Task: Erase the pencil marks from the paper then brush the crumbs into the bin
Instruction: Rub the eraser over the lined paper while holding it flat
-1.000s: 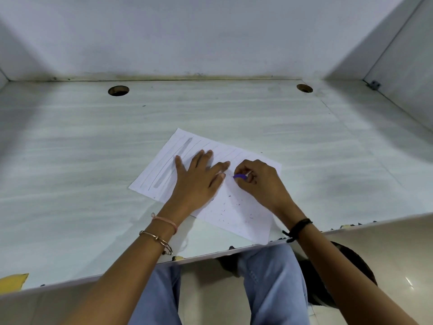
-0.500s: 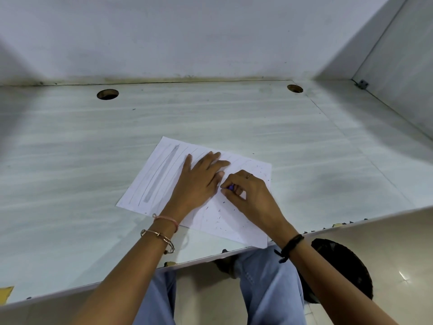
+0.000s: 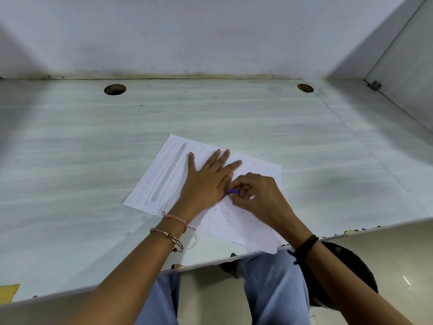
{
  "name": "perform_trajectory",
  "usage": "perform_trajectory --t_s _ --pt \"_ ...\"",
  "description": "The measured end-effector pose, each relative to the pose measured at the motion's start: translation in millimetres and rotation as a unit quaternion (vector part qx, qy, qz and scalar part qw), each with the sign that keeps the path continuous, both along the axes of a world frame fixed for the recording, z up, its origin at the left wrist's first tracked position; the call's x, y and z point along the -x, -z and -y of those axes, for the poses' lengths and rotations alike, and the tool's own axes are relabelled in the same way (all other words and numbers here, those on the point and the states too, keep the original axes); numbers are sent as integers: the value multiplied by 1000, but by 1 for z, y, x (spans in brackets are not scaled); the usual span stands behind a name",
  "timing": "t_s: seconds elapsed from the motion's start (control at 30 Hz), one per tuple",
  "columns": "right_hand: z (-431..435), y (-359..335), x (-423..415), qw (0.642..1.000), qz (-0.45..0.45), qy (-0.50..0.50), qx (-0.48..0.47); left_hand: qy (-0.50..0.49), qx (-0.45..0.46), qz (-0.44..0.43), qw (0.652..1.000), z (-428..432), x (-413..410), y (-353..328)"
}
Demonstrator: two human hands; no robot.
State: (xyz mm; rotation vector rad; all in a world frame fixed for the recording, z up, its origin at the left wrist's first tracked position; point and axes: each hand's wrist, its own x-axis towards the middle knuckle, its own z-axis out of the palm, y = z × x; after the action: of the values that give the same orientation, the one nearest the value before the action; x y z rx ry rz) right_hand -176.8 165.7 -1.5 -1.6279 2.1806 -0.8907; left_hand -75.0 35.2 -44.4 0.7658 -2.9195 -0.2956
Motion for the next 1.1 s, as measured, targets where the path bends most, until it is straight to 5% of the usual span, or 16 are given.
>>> perform_trajectory --t_s 0.2,0.37,0.5,0.67,0.83,0.97,1.1 --pt "19 -10 33 995 -30 91 1 -2 -6 -20 1000 0 0 3" --pt "11 -21 10 996 -33 -38 -74 6 15 -6 1000 0 0 4" --pt "23 -22 36 996 -50 55 -44 -6 1 -19 1000 0 1 3" --pt "17 -26 17 992 -59 -50 -100 1 -2 -17 1000 -2 -1 1" --pt "29 -29 40 989 -111 44 -82 -4 17 -16 1000 0 0 3" --pt "21 -28 17 988 -70 -68 -116 5 -1 -12 1000 -1 -1 2" --pt "30 -33 42 991 -94 37 -93 -3 4 -12 1000 -1 1 2"
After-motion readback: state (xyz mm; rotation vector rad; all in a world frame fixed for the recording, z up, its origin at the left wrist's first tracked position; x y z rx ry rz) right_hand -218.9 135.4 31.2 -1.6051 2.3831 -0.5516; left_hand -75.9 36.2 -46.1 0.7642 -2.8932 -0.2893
